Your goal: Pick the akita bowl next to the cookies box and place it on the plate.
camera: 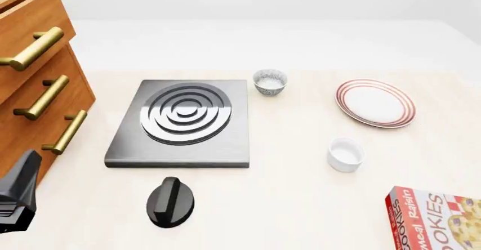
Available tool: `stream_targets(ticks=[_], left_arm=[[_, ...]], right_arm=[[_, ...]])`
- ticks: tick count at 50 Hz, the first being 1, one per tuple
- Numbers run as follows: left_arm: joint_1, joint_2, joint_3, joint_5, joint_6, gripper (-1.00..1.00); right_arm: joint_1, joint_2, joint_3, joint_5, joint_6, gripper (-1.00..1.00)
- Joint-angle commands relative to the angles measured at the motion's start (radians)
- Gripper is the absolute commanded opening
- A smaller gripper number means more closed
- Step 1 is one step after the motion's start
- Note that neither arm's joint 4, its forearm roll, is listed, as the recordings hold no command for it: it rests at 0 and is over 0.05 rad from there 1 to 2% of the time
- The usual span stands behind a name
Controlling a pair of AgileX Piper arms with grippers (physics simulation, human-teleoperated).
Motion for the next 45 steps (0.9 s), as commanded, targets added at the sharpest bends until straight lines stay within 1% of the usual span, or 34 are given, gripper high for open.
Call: stream_targets(ticks=[1,4,22,26,29,38,39,40,42,45], left_arm=[[0.000,0.000,0.000,0.000,0.000,1.00],[0.000,0.000,0.000,0.000,0.000,1.00],[0.000,0.000,0.000,0.000,0.000,1.00],[0.000,0.000,0.000,0.000,0.000,1.00],[0.000,0.000,0.000,0.000,0.000,1.00],[0.000,0.000,0.000,0.000,0.000,1.00],[0.000,0.000,0.000,0.000,0.000,1.00],[0.000,0.000,0.000,0.000,0.000,1.00],[0.000,0.000,0.000,0.000,0.000,1.00],[0.000,0.000,0.000,0.000,0.000,1.00]], right_arm=[[-0.068,0.103,-0.117,0.043,-0.001,1.00],[-0.074,0.128,-0.143,0.052,0.006,1.00],[-0.133,0.265,-0.311,0.117,0.006,1.00],[-0.140,0.292,-0.344,0.125,0.001,1.00],[-0.141,0.314,-0.372,0.135,0.009,1.00],[-0.143,0.387,-0.413,0.127,0.005,1.00],[-0.149,0.391,-0.415,0.123,-0.002,1.00],[-0.157,0.392,-0.413,0.112,-0.022,1.00],[-0.149,0.414,-0.425,0.119,-0.001,1.00],[-0.153,0.437,-0.432,0.105,-0.004,1.00]])
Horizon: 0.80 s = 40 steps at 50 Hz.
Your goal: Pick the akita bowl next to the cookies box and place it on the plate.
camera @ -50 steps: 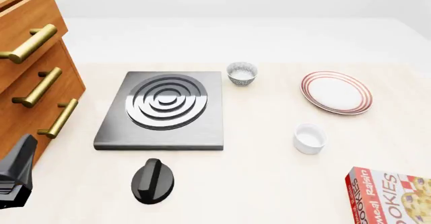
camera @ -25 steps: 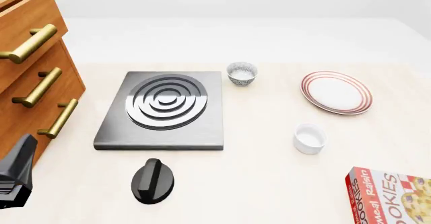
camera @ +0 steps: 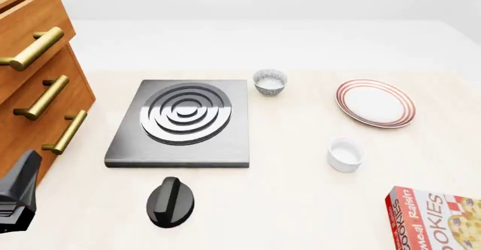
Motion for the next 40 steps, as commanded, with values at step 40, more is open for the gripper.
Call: stream_targets(ticks=[40], left_arm=[[0.000,0.000,0.000,0.000,0.000,1.00]], right_arm=[[-0.009,0.296,-0.077,-0.116,-0.041,1.00]])
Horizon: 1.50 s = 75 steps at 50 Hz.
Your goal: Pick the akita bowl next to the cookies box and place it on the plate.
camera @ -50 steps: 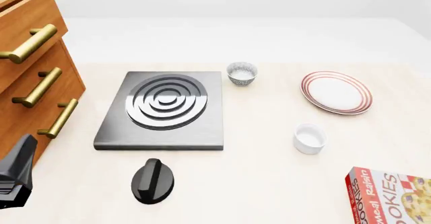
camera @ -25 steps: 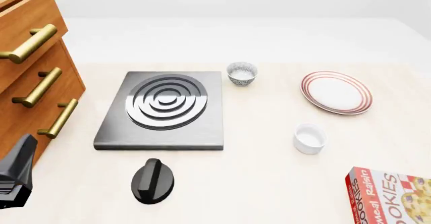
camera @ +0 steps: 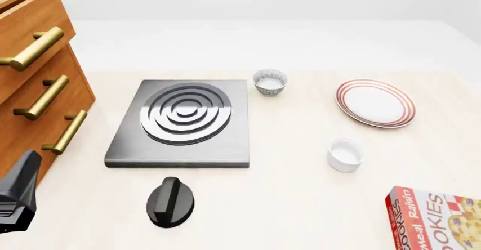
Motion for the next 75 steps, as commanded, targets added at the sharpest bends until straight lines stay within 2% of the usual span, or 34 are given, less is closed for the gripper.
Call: stream_targets(ticks=[1,36,43,44,67,75], left_arm=[[0.000,0.000,0.000,0.000,0.000,1.00],[0.000,0.000,0.000,0.000,0.000,1.00],[0.000,0.000,0.000,0.000,0.000,1.00],[0.000,0.000,0.000,0.000,0.000,1.00],[0.000,0.000,0.000,0.000,0.000,1.00],[0.000,0.000,0.000,0.000,0.000,1.00]], right_arm=[[-0.006,0.054,0.008,-0.036,-0.014,1.00],[-0.017,0.184,0.034,-0.118,-0.056,1.00],[-0.005,0.178,0.041,-0.116,-0.045,1.00],[-0.004,0.176,0.044,-0.116,-0.043,-1.00],[0.026,-0.024,0.130,-0.041,0.013,-1.00],[0.050,-0.097,0.158,-0.015,0.051,-1.00]])
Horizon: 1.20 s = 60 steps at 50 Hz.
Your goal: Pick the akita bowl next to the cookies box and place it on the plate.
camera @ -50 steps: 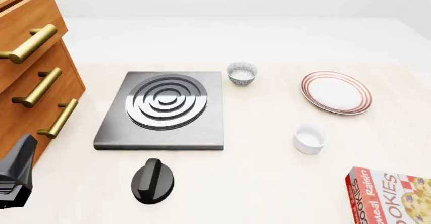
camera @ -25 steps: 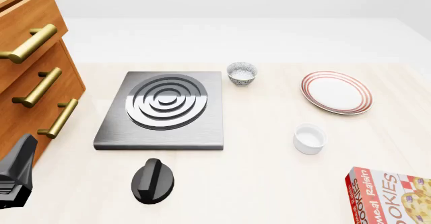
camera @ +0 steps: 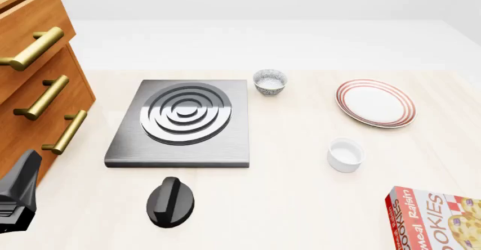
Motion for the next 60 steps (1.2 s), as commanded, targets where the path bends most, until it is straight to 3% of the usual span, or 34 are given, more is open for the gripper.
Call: stream_targets(ticks=[1,15,18,22,24,30,31,45,49,52,60], left_arm=[[0.000,0.000,0.000,0.000,0.000,1.00],[0.000,0.000,0.000,0.000,0.000,1.00],[0.000,0.000,0.000,0.000,0.000,1.00],[0.000,0.000,0.000,0.000,0.000,1.00],[0.000,0.000,0.000,0.000,0.000,1.00],[0.000,0.000,0.000,0.000,0.000,1.00],[0.000,0.000,0.000,0.000,0.000,1.00],[0.000,0.000,0.000,0.000,0.000,1.00],[0.000,0.000,0.000,0.000,0.000,1.00],[0.000,0.000,0.000,0.000,0.000,1.00],[0.000,0.000,0.000,0.000,0.000,1.00]], right_arm=[[0.025,-0.093,0.045,0.036,0.045,-1.00],[0.112,-0.203,0.050,0.109,0.119,-1.00],[0.163,-0.200,0.043,0.142,0.194,-1.00],[0.161,-0.209,0.037,0.155,0.187,-1.00],[0.187,-0.207,0.036,0.165,0.218,-1.00],[0.203,-0.216,0.032,0.184,0.223,-1.00],[0.225,-0.216,0.032,0.199,0.254,-1.00],[0.266,-0.209,0.012,0.254,0.290,-1.00],[0.311,-0.197,0.021,0.259,0.360,-1.00],[0.307,-0.196,0.017,0.262,0.358,-1.00],[0.362,-0.187,0.028,0.257,0.429,-1.00]])
